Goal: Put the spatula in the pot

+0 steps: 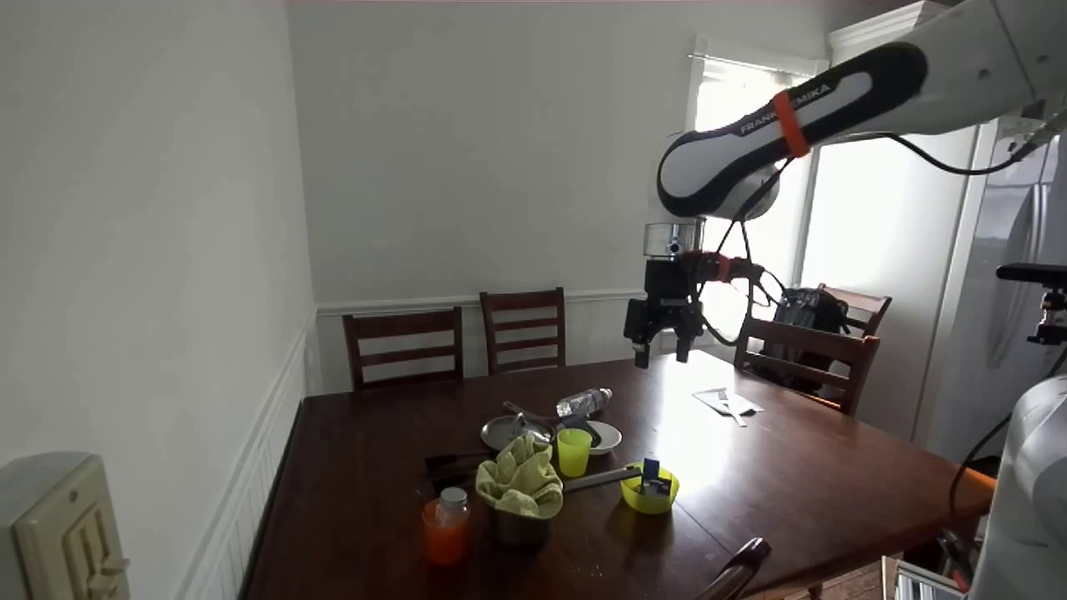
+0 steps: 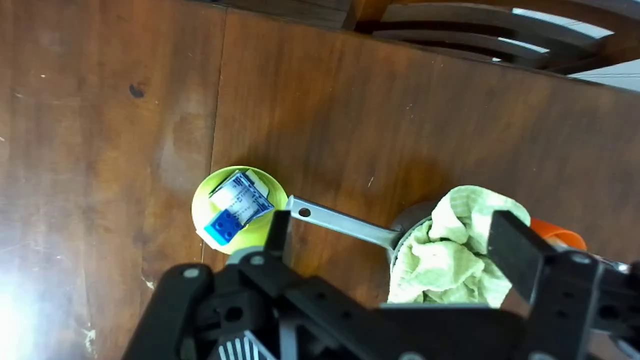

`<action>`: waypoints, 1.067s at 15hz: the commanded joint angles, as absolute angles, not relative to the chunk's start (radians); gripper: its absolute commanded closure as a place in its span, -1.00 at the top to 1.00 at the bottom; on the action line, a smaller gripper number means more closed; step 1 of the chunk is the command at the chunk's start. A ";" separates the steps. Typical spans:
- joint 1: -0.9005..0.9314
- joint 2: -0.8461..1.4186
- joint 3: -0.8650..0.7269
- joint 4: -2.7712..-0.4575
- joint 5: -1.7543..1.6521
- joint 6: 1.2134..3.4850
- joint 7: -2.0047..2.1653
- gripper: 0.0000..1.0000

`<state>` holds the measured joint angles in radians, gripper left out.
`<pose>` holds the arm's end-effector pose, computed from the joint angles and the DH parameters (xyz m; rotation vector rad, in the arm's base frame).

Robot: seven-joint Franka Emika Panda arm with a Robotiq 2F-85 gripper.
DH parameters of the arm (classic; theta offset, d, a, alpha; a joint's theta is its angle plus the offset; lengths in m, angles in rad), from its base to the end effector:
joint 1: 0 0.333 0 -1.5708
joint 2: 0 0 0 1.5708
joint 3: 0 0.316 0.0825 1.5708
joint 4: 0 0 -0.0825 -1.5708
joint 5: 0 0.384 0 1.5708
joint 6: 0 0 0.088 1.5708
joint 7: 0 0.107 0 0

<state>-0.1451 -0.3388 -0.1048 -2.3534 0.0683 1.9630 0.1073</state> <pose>0.4247 -0.1056 0.4562 -2.9860 0.5714 0.0716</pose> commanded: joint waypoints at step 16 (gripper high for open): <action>-0.282 0.088 -0.295 -1.942 0.238 1.934 -0.477 1.00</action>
